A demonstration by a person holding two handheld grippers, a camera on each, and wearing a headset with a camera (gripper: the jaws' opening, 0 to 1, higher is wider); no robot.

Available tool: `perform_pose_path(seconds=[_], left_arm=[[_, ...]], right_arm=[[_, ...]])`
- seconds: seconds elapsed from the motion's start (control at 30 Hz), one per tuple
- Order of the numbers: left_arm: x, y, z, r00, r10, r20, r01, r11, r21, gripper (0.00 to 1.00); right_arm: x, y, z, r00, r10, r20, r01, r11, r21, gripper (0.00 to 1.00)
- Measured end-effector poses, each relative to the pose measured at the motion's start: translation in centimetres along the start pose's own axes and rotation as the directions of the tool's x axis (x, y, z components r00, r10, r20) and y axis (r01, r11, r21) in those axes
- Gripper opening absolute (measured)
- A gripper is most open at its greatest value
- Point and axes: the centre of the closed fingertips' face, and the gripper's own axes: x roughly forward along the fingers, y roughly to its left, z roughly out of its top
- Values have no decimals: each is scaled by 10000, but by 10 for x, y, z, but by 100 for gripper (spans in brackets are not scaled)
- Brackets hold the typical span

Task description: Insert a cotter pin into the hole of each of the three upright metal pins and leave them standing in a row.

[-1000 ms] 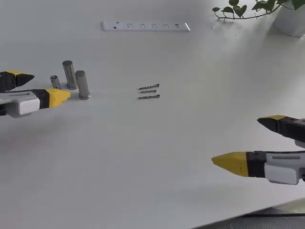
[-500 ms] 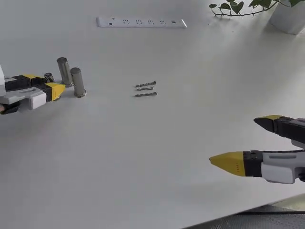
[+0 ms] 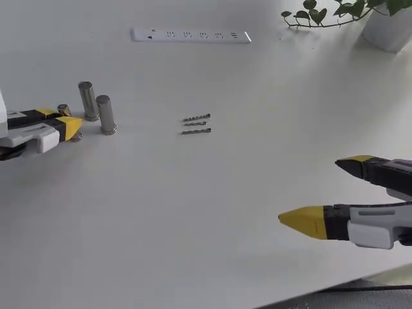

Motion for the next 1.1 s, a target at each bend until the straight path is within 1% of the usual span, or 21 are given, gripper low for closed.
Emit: perform_pose_path(seconds=[0.07, 0.17, 0.23, 0.3, 0.4, 0.43, 0.47, 0.5, 0.57, 0.6, 0.7, 0.73, 0.8, 0.83, 0.87, 0.93, 0.97, 1.0, 1.03, 1.07, 1.1], left_arm=[[-4, -6, 1, 9999, -151, 46, 149, 9990, 422, 7], [-12, -15, 3, 9995, -324, 70, 320, 9981, 525, 7], [-16, -21, 5, 9990, -431, 113, 421, 9966, 712, 7], [-20, -31, 8, 9974, -705, 167, 690, 9949, 740, 7], [-22, -46, 13, 9916, -1259, 288, 1225, 9876, 986, 7], [-23, -48, 13, 9903, -1356, 305, 1318, 9860, 1024, 7], [-23, -55, 15, 9860, -1633, 337, 1587, 9810, 1111, 7], [-23, -60, 17, 9830, -1802, 344, 1749, 9772, 1207, 7], [-23, -71, 20, 9742, -2225, 381, 2152, 9663, 1415, 7], [-22, -78, 21, 9654, -2564, 466, 2488, 9600, 1288, 7], [-21, -92, 25, 9493, -3095, 554, 2998, 9441, 1372, 7], [-21, -97, 25, 9422, -3307, 532, 3199, 9356, 1495, 7], [-19, -105, 26, 9315, -3600, 517, 3479, 9235, 1616, 7], [-18, -111, 26, 9220, -3845, 452, 3720, 9122, 1720, 7], [-18, -114, 26, 9171, -3963, 433, 3828, 9057, 1821, 7], [-16, -124, 24, 8995, -4358, 309, 4211, 8836, 2047, 7], [-16, -130, 23, 8890, -4574, 224, 4429, 8711, 2121, 7], [-15, -133, 23, 8819, -4708, 241, 4554, 8640, 2147, 7], [-15, -137, 23, 8704, -4918, 239, 4753, 8518, 2202, 7], [-14, -142, 21, 8597, -5106, 139, 4951, 8398, 2229, 7], [-13, -143, 20, 8576, -5142, 39, 4989, 8339, 2359, 7]], right_arm=[[-1, 0, 1, 10000, -24, 18, 24, 10000, -37, 91], [-2, 0, 1, 10000, -33, 49, 33, 10000, -24, 91], [-2, 0, 1, 10000, -39, 60, 39, 10000, -56, 91], [-3, 0, 2, 9999, -33, 97, 34, 10000, -62, 91], [-3, 0, 2, 9999, -49, 130, 50, 10000, -65, 91], [-4, -1, 3, 9999, -59, 146, 60, 10000, -77, 91], [-4, 0, 3, 9999, -54, 163, 55, 10000, -76, 91], [-4, 0, 4, 9998, -47, 191, 48, 10000, -78, 91], [-4, 1, 4, 9998, -26, 205, 28, 10000, -86, 91], [-4, 1, 4, 9998, -26, 200, 28, 10000, -92, 91], [-4, 1, 3, 9998, -24, 196, 26, 10000, -93, 91], [-4, 1, 3, 9998, -36, 213, 38, 10000, -83, 91], [-5, 1, 3, 9998, -47, 215, 49, 10000, -68, 91], [-5, 1, 2, 9997, -67, 214, 68, 10000, -64, 91], [-5, 0, 2, 9997, -75, 212, 76, 10000, -54, 91], [-5, 0, 1, 9997, -84, 218, 84, 10000, -30, 91], [-6, 0, 1, 9997, -88, 210, 89, 10000, -24, 91], [-6, 0, 0, 9998, -87, 196, 87, 10000, -20, 91], [-6, 0, 0, 9998, -83, 185, 83, 10000, -17, 91], [-5, 0, -1, 9998, -80, 168, 80, 10000, -17, 91], [-5, 0, -1, 9998, -77, 159, 77, 10000, -18, 91]])
